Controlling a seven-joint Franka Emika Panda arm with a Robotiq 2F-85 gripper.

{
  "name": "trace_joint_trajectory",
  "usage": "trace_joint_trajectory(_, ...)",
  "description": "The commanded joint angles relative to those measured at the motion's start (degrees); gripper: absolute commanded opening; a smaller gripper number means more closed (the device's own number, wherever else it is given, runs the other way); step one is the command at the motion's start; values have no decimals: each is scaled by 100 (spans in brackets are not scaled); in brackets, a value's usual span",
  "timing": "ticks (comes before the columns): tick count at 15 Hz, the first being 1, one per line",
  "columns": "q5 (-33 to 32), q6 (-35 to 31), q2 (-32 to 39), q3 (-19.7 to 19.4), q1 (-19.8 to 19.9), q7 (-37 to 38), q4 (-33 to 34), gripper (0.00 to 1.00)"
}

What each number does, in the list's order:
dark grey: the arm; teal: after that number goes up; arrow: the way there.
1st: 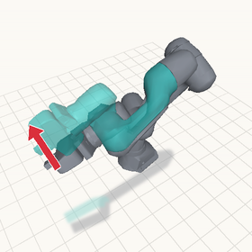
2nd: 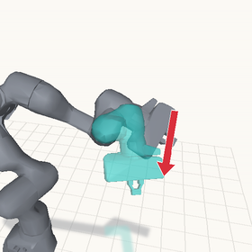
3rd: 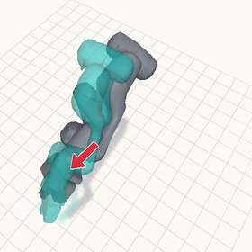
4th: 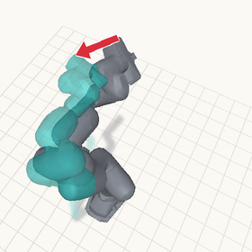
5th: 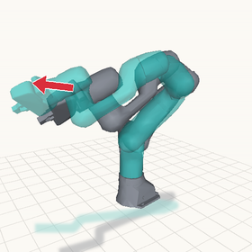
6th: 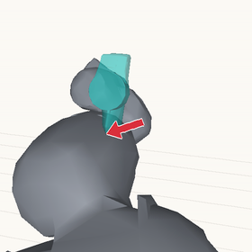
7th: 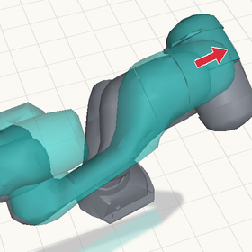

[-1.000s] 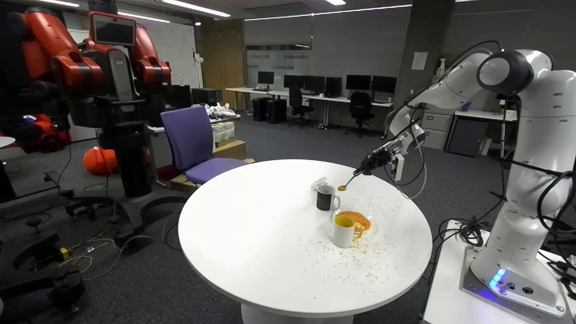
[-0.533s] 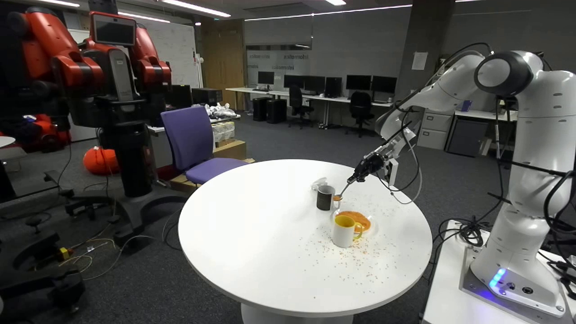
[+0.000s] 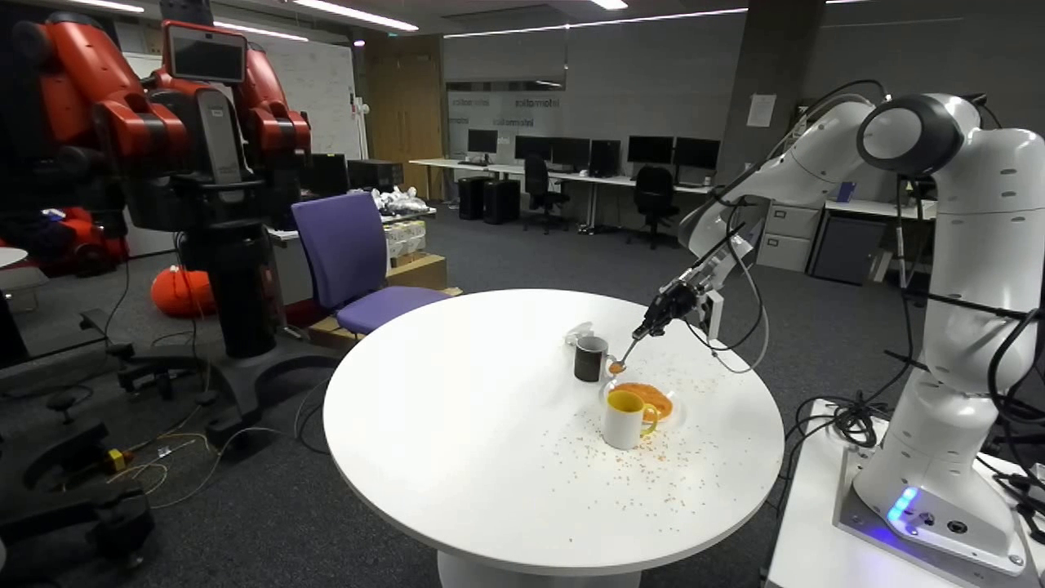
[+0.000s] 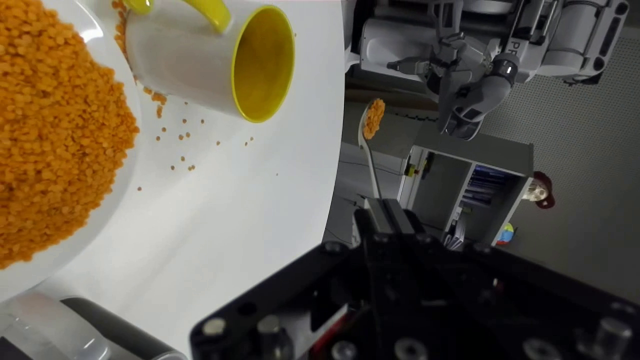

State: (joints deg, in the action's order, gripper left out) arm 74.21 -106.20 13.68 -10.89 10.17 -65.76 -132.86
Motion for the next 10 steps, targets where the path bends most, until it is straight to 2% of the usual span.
trace_joint_trajectory(1, -291, -99, -172, -32, 3, 271, -133, 1)
trace_joint_trajectory(10, -787, -199, -196, -129, 82, 381, -174, 1)
